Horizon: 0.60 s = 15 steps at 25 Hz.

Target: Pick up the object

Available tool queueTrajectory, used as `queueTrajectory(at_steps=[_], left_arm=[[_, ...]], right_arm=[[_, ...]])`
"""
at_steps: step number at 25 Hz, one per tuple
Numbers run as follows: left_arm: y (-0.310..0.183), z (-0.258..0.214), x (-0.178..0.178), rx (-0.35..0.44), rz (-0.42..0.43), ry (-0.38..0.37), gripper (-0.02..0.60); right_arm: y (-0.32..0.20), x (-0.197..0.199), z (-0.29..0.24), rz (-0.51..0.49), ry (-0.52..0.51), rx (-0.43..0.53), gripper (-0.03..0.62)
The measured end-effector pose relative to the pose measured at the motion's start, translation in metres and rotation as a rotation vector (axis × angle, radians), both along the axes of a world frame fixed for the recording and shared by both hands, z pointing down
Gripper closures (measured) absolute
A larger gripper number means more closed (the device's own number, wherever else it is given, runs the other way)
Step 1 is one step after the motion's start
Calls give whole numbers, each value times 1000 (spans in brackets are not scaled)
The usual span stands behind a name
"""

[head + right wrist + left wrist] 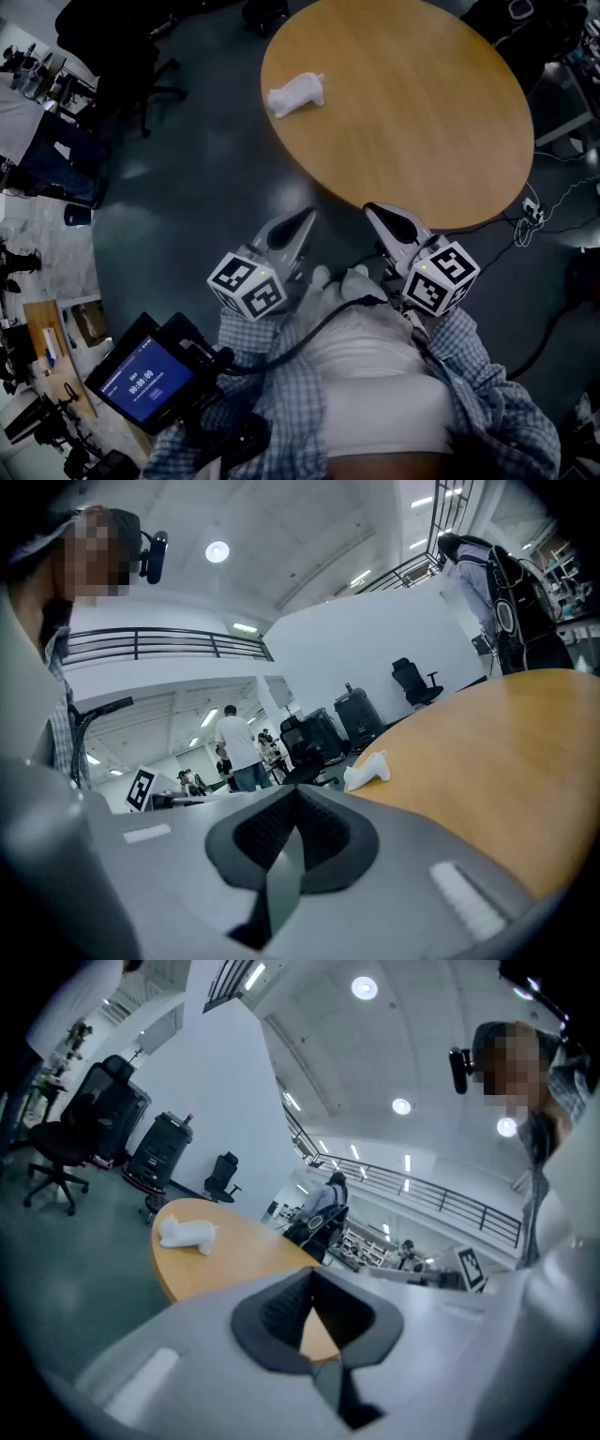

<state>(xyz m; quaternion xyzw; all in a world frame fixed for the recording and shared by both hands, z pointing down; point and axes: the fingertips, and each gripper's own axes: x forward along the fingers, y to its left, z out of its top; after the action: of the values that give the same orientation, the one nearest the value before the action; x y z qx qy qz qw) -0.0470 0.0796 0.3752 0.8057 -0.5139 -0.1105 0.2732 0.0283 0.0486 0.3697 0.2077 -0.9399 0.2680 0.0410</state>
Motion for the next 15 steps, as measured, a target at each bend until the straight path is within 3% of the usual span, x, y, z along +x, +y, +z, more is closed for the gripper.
queueTrajectory(at_steps=[15], left_arm=[[-3, 1, 0, -13, -8, -3, 578]], right_arm=[[-4, -1, -2, -13, -1, -6, 588]])
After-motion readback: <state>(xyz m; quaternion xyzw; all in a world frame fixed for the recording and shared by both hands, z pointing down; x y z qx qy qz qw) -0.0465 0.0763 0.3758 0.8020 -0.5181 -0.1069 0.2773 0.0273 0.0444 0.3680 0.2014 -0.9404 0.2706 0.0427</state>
